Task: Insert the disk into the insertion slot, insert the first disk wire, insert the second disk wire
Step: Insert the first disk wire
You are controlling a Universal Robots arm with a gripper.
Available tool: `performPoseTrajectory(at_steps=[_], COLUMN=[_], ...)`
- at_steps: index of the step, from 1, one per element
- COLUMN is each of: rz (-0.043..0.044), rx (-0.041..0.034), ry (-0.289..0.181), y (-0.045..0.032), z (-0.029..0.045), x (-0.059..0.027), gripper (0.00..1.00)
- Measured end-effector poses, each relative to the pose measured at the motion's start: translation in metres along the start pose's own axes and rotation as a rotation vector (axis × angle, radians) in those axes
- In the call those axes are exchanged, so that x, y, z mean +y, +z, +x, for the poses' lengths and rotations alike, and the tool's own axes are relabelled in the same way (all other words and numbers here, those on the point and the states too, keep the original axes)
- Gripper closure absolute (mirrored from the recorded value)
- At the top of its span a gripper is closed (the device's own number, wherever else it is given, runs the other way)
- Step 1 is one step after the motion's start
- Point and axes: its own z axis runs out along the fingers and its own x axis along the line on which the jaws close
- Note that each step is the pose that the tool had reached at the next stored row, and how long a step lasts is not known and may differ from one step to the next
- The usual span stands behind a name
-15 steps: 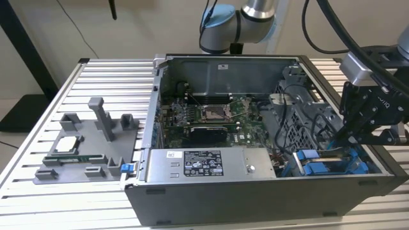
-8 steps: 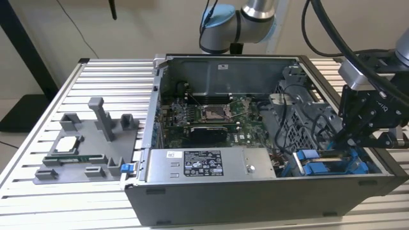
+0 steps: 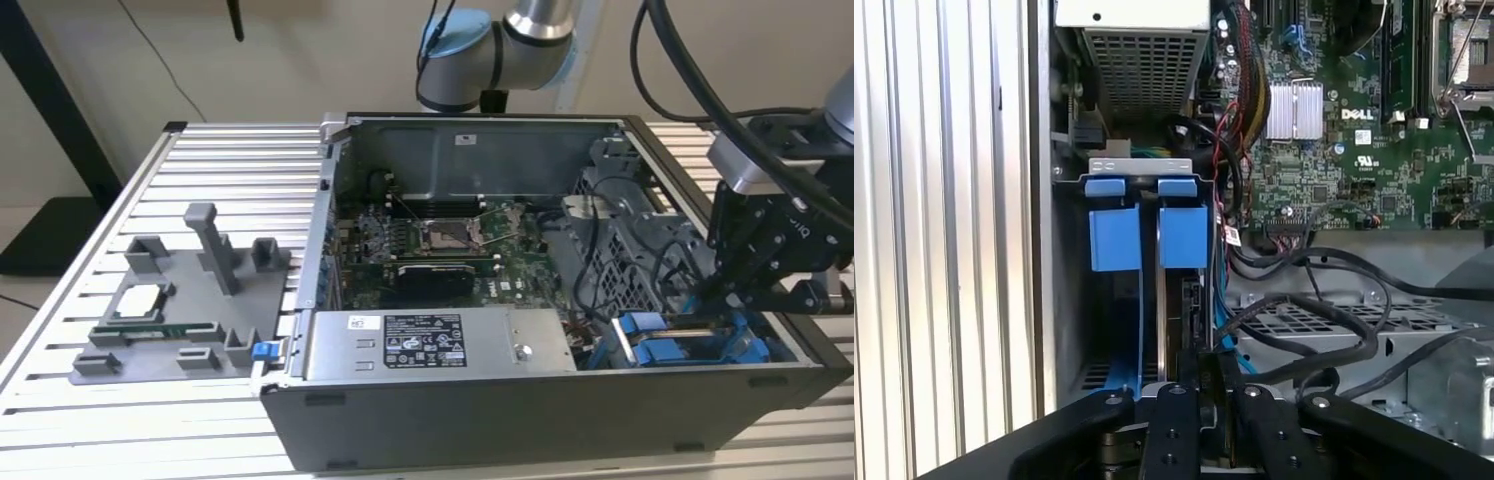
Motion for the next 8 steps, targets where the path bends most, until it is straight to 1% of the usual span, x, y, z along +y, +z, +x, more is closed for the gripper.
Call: performPoseTrajectory(at_steps=[8], rz=[0.0000], rx=[0.0000], ry=[0.000], y=[0.0032], z=[0.0012], x=[-0.0004], gripper=[1.00])
